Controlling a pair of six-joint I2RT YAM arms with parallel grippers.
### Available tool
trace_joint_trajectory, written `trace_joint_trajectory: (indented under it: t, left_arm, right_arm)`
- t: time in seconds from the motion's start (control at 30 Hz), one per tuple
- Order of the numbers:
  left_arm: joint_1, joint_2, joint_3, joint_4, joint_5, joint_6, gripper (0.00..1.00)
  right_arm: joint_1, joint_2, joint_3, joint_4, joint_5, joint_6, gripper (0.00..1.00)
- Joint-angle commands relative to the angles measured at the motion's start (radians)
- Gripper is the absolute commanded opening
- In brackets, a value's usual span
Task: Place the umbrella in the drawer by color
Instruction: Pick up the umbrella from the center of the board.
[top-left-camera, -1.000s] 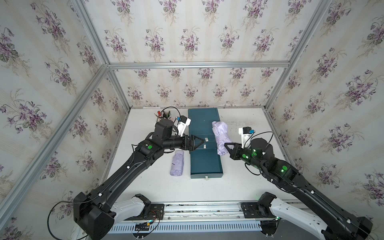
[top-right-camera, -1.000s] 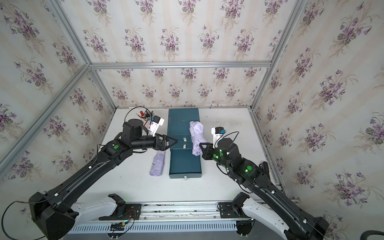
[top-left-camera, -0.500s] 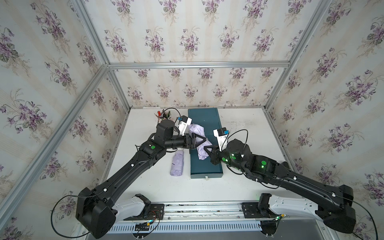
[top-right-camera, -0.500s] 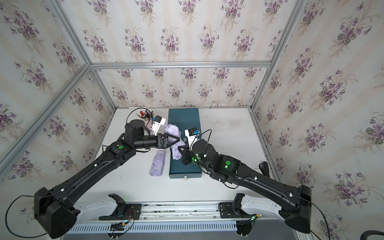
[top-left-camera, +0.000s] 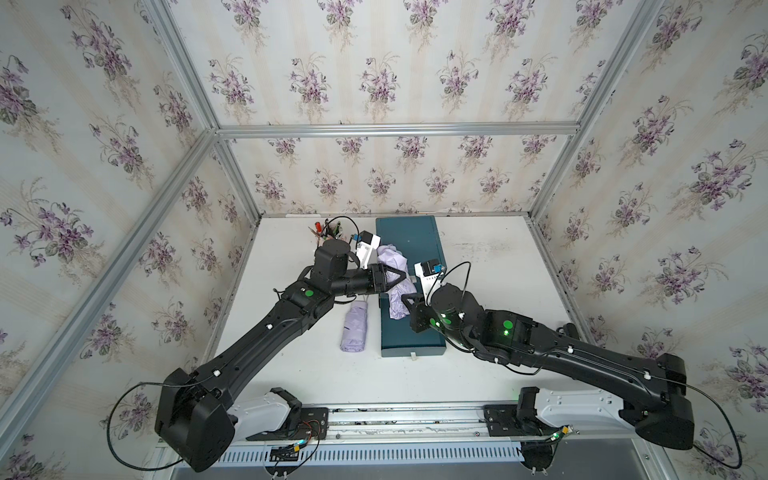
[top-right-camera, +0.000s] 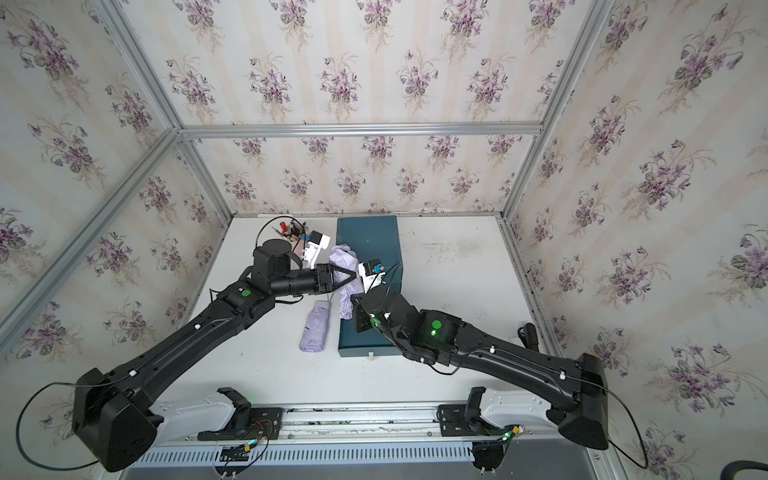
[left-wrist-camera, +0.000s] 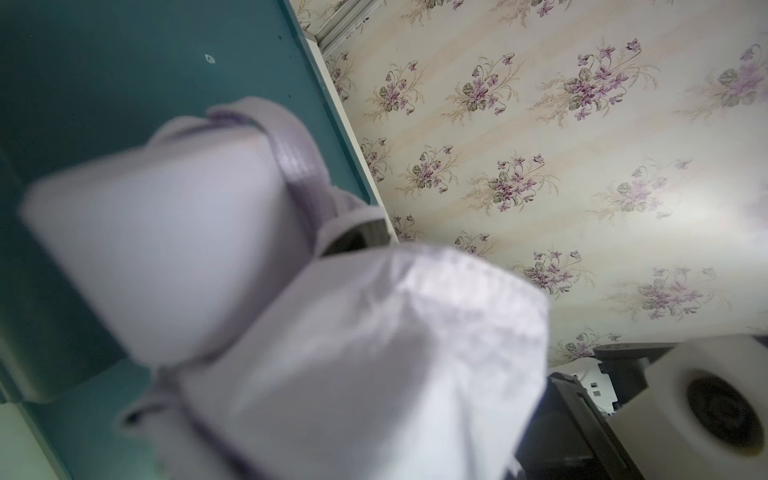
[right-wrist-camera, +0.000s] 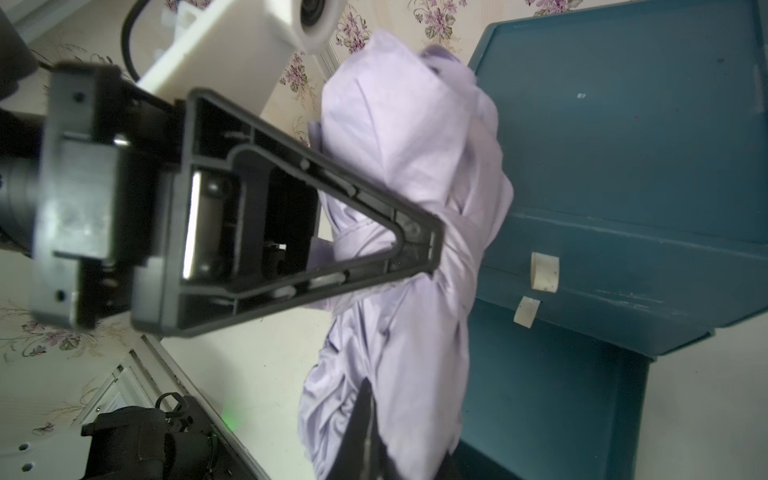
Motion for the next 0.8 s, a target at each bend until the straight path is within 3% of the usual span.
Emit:
trace_joint_trajectory:
  t: [0.0,0.07,0.2,0.27,0.37,0.47,0.77]
  left_arm:
    - [-0.005,0.001,-0.008,0.065,0.071,0.0,0.33]
    - [-0.002,0.0,-0.016,0.082,0.069,-0.018,0.26]
    - [0.014,-0.003,-0.057,0.191,0.07,-0.116,0.16]
    - [0.021,-0.002,-0.077,0.251,0.075,-0.155,0.11]
    - [0.026,-0.015,-0.113,0.362,0.096,-0.201,0.1]
    - [0.031,-0.041,-0.13,0.418,0.101,-0.217,0.1]
    - [0.037,-0.064,-0.182,0.618,0.16,-0.303,0.1]
  right_arm:
    - [0.004,0.008,0.013,0.074,0.002,-0.005,0.0]
    - [0.004,0.006,0.021,0.056,0.029,0.007,0.11]
    - [-0.029,0.005,0.064,-0.057,0.092,0.069,0.48]
    - [-0.081,-0.024,0.052,-0.061,0.005,0.094,0.59]
    - [-0.183,-0.093,-0.027,0.046,-0.276,0.134,0.73]
    - [-0.251,-0.137,-0.102,0.158,-0.506,0.187,0.77]
    - [-0.344,-0.194,-0.241,0.429,-0.829,0.34,0.89]
